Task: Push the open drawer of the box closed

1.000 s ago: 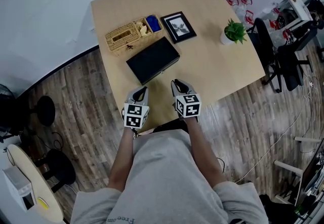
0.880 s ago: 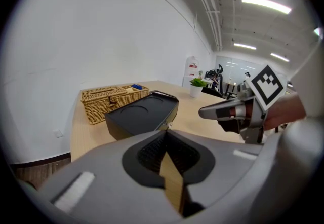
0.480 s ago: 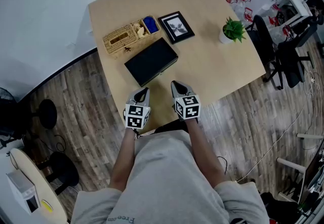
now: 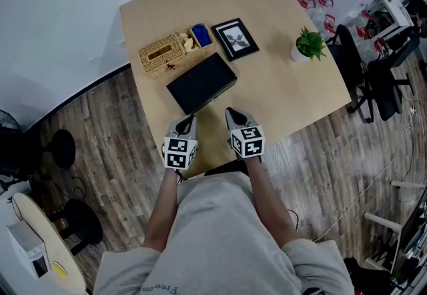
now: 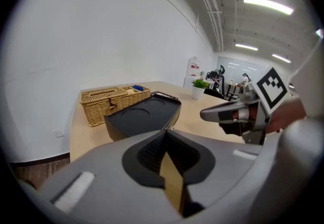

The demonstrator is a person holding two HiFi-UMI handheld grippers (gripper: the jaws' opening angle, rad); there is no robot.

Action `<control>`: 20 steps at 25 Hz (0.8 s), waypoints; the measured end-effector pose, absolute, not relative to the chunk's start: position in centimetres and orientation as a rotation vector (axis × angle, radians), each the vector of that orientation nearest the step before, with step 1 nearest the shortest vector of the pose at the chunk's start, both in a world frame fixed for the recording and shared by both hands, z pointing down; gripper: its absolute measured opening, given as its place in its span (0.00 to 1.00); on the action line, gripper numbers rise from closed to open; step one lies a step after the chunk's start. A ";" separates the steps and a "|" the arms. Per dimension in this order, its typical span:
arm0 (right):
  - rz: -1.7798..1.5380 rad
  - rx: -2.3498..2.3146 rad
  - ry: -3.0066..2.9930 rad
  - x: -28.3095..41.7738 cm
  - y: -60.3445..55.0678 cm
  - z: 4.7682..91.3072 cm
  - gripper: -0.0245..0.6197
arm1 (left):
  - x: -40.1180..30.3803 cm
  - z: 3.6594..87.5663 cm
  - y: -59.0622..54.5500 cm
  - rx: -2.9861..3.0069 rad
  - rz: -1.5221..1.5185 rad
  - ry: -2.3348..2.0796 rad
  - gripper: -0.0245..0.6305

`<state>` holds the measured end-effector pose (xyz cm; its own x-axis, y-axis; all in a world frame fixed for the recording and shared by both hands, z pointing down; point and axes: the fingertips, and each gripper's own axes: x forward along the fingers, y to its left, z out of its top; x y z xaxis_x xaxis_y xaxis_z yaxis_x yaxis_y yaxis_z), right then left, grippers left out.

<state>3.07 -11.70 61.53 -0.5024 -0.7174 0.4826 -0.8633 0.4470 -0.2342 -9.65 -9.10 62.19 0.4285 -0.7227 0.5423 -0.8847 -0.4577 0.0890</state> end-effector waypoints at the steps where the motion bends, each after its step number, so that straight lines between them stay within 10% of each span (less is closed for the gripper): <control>1: 0.657 1.350 -2.390 3.1 -11.8 61.5 0.04 | -9.7 62.2 -9.2 2.324 0.619 -1.375 0.12; 20: 0.667 1.356 -2.387 3.4 -12.1 61.5 0.04 | -9.8 62.1 -9.5 2.315 0.618 -1.380 0.12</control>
